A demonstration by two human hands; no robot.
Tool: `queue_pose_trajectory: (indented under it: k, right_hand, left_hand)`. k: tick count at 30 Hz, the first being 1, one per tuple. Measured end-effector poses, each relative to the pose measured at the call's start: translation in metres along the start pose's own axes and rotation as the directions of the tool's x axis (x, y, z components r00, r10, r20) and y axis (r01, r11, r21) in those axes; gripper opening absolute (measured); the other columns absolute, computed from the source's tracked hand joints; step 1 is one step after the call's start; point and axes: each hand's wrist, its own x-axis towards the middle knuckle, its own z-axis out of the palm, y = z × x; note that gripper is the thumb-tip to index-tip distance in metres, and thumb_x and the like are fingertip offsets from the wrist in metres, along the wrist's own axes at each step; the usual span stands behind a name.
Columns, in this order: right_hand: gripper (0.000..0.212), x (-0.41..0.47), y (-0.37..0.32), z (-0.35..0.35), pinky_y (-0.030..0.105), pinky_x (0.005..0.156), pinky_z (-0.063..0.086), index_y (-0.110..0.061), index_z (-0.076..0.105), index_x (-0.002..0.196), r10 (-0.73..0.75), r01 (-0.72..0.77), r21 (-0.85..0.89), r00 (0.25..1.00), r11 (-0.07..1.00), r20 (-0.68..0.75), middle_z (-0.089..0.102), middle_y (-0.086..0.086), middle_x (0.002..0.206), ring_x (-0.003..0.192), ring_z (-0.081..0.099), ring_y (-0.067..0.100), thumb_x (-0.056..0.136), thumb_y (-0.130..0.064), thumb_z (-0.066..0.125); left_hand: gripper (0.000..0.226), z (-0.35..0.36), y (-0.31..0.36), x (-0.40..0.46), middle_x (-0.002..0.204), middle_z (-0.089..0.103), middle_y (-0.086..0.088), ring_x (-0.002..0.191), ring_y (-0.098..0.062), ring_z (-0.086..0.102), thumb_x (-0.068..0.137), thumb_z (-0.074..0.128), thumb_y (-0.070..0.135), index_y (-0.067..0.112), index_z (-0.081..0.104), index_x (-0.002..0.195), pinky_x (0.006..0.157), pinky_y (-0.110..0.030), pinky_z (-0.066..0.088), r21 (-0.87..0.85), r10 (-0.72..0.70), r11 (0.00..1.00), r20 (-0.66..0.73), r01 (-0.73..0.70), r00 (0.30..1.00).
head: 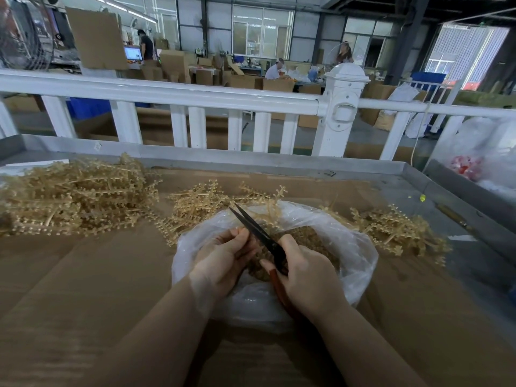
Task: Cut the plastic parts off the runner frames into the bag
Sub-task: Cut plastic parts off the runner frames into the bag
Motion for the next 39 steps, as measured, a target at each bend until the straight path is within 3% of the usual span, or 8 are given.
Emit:
queue_pose_trajectory:
  k: [4,7,13,16,22,28,32,39]
  right_hand:
    - [0.032,0.0002,-0.0006,0.0000,0.023,0.060,0.045,-0.020,0.054,0.099,0.070,-0.068,0.039,0.995,0.997,-0.067,0.062,-0.005,0.076,0.068,0.059,0.012,0.086,-0.049,0.057]
    - [0.033,0.0017,0.0000,0.0015,0.021,0.061,0.042,-0.022,0.051,0.100,0.105,-0.103,0.038,0.993,0.994,-0.048,0.062,-0.006,0.079,0.072,0.059,0.012,0.086,-0.051,0.056]
    - [0.034,0.0017,0.0000,0.0013,0.025,0.067,0.046,-0.024,0.050,0.102,0.122,-0.122,0.052,0.992,0.991,-0.003,0.062,-0.007,0.084,0.078,0.059,0.012,0.086,-0.054,0.055]
    - [0.034,0.0011,-0.0007,-0.0004,0.023,0.064,0.044,-0.025,0.049,0.096,0.133,-0.130,0.086,0.991,0.988,-0.031,0.061,-0.008,0.080,0.074,0.058,0.010,0.085,-0.056,0.055]
    - [0.033,0.0006,-0.0003,-0.0046,0.022,0.067,0.044,-0.027,0.051,0.095,0.132,-0.126,0.140,0.990,0.982,-0.039,0.061,-0.010,0.080,0.074,0.057,0.008,0.082,-0.056,0.058]
    - [0.035,-0.0029,0.0000,-0.0054,0.016,0.065,0.036,-0.029,0.050,0.100,0.097,-0.097,0.114,0.995,0.989,0.001,0.055,-0.014,0.083,0.077,0.053,0.005,0.083,-0.059,0.055]
    - [0.040,-0.0026,0.0004,-0.0053,0.019,0.072,0.039,-0.029,0.048,0.107,0.088,-0.091,0.080,0.995,0.993,0.043,0.059,-0.010,0.092,0.087,0.054,0.008,0.084,-0.062,0.050]
    - [0.042,-0.0024,-0.0002,-0.0052,0.024,0.080,0.045,-0.028,0.046,0.110,0.072,-0.076,0.060,0.995,0.995,0.070,0.059,-0.008,0.094,0.090,0.053,0.010,0.085,-0.061,0.047]
  left_hand:
    - [0.019,-0.0002,-0.0003,-0.0014,0.080,0.068,-0.008,0.066,-0.013,0.065,0.092,0.048,-0.005,0.006,0.059,0.103,0.065,-0.024,0.057,-0.032,0.042,0.999,0.020,-0.042,0.999]
    - [0.020,-0.0027,0.0018,-0.0014,0.073,0.069,-0.006,0.061,-0.011,0.064,0.093,0.047,-0.005,0.007,0.061,0.101,0.059,-0.020,0.057,-0.040,0.022,0.999,0.041,-0.021,0.999]
    - [0.027,-0.0066,0.0010,0.0039,0.099,0.065,-0.013,0.090,-0.021,0.063,0.095,0.052,0.020,0.002,0.061,0.111,0.076,-0.029,0.058,-0.113,-0.021,0.993,0.013,0.022,1.000]
    - [0.017,-0.0058,-0.0004,0.0051,0.087,0.068,-0.009,0.078,-0.016,0.063,0.093,0.053,0.015,0.004,0.066,0.097,0.065,-0.024,0.059,-0.114,-0.005,0.994,-0.021,0.003,1.000]
    - [0.007,-0.0023,-0.0001,0.0049,0.068,0.061,-0.005,0.059,-0.011,0.061,0.090,0.056,0.003,0.005,0.061,0.087,0.064,-0.023,0.057,-0.137,0.023,0.990,-0.073,-0.033,0.997]
    - [0.012,-0.0033,0.0003,0.0035,0.083,0.061,-0.006,0.072,-0.012,0.058,0.094,0.052,0.010,0.006,0.063,0.097,0.065,-0.021,0.056,-0.126,0.026,0.991,-0.061,-0.033,0.998]
    - [0.009,-0.0052,0.0018,0.0033,0.082,0.060,-0.005,0.072,-0.011,0.058,0.094,0.051,0.009,0.008,0.060,0.094,0.064,-0.022,0.056,-0.116,0.010,0.993,-0.060,-0.017,0.998]
    - [0.020,-0.0034,0.0017,0.0006,0.083,0.062,-0.009,0.077,-0.016,0.057,0.098,0.043,0.006,0.005,0.061,0.089,0.081,-0.029,0.052,-0.041,0.025,0.999,-0.031,-0.026,0.999]
